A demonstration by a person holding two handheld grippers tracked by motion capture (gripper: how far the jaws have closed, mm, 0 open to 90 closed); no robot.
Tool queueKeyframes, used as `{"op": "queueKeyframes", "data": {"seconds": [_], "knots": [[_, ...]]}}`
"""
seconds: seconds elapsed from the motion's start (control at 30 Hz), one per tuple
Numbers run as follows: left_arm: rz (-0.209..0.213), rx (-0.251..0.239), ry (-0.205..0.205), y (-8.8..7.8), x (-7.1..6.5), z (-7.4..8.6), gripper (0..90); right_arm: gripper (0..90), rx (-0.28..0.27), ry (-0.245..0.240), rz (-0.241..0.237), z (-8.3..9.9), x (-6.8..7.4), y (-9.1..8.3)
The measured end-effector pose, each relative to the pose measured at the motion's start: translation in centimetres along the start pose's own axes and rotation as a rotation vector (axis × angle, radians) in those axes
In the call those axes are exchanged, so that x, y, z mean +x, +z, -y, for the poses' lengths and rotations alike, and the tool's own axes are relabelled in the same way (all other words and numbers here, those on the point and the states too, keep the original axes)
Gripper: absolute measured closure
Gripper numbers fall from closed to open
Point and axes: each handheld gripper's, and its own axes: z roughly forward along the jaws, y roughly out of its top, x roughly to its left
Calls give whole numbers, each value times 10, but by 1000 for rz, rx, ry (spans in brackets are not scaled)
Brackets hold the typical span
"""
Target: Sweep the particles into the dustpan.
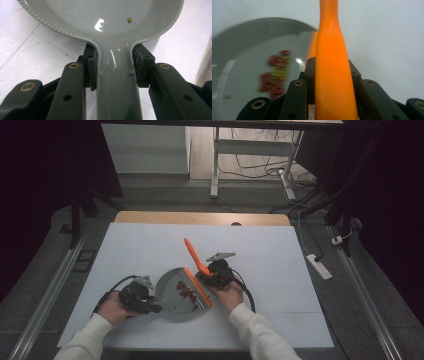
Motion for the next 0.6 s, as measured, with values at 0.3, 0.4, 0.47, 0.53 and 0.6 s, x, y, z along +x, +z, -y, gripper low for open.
{"op": "queueKeyframes", "data": {"seconds": [0.3,0.4,0.47,0.53,0.6], "knots": [[1,-2,1,0,0,0,613,705,-55,-43,-88,-10,23,-12],[3,-1,1,0,-1,0,614,705,-53,2,-53,-7,8,-15],[4,-1,1,0,0,0,614,705,-50,20,-28,-4,-1,-18],[4,-2,0,0,0,0,614,705,-52,13,11,-2,-7,-20],[4,-2,0,0,0,0,613,705,-41,-11,60,-1,-11,-20]]}}
